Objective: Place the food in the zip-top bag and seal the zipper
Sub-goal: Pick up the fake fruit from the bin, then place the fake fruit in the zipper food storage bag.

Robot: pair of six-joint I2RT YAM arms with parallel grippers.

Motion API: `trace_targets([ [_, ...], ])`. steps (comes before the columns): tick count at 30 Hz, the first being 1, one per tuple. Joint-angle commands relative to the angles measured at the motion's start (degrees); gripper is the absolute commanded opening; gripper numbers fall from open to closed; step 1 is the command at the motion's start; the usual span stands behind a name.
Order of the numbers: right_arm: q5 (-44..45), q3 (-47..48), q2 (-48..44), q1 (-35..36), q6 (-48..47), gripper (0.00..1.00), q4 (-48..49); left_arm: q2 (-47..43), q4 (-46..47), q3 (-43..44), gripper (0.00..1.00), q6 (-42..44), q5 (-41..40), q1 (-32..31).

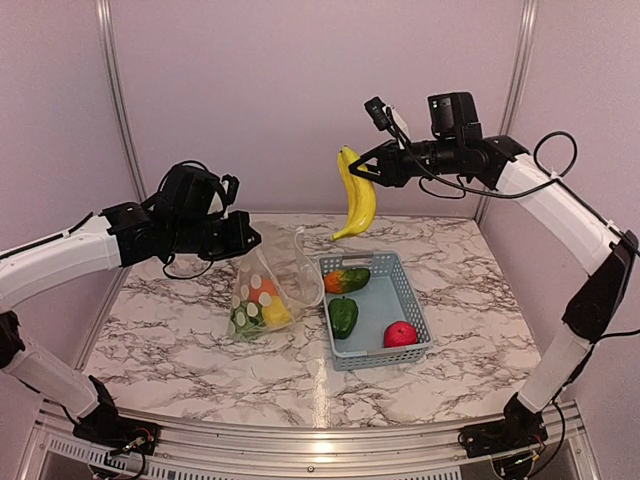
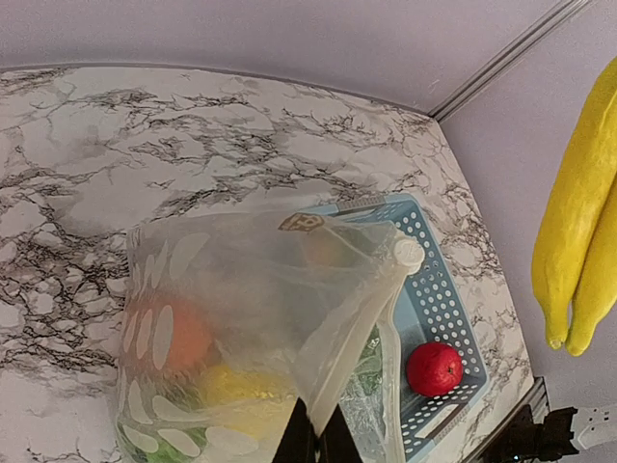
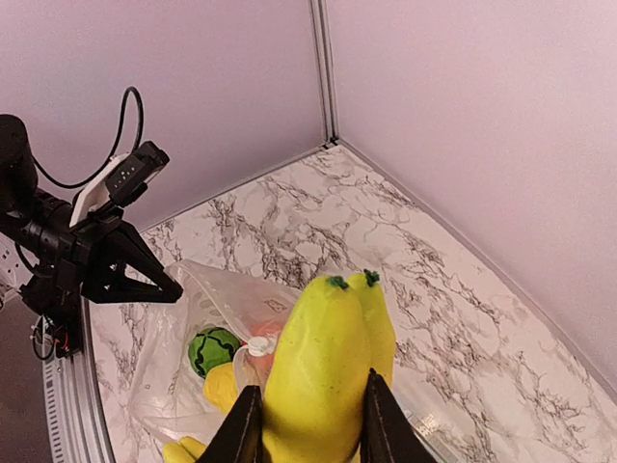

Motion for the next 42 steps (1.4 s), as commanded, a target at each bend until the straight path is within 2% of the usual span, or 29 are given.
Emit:
trace_targets([
  [1,-0.1,2.8,3.1,4.6,-2.1,0.05,4.4,1.1,1.4,2.7,0.0,-1.6,0.6,-0.1],
  [9,12.4,6.0,5.1,14.8,-9.7,0.02,5.9,-0.6,4.1,2.3,0.0,-6.6,1.7,-0.1],
  [18,26.6,1.4,5.6,23.3,-18.0,0.0,8.6,-2.9,10.4,-1.1,0.0,-12.3,3.8,0.0],
  [23,33.5,-2.4,5.6,24.7,-20.2,0.0,11.9,-2.9,11.3,-1.9,0.0,-12.7,3.8,-0.1],
  [30,42.2,-3.2,5.6,24.7,-24.4,0.0,15.2,-2.0,11.4,-2.3,0.0,-12.2,5.8,0.0],
  [36,42.6,-1.5,5.9,24.7,-24.5,0.0,14.8,-0.5,11.5,-2.1,0.0,-11.8,6.7,0.0],
  [42,37.9,-4.7,7.2,25.4,-21.5,0.0,15.9,-0.9,14.9,-3.7,0.0,-15.3,7.3,0.0],
])
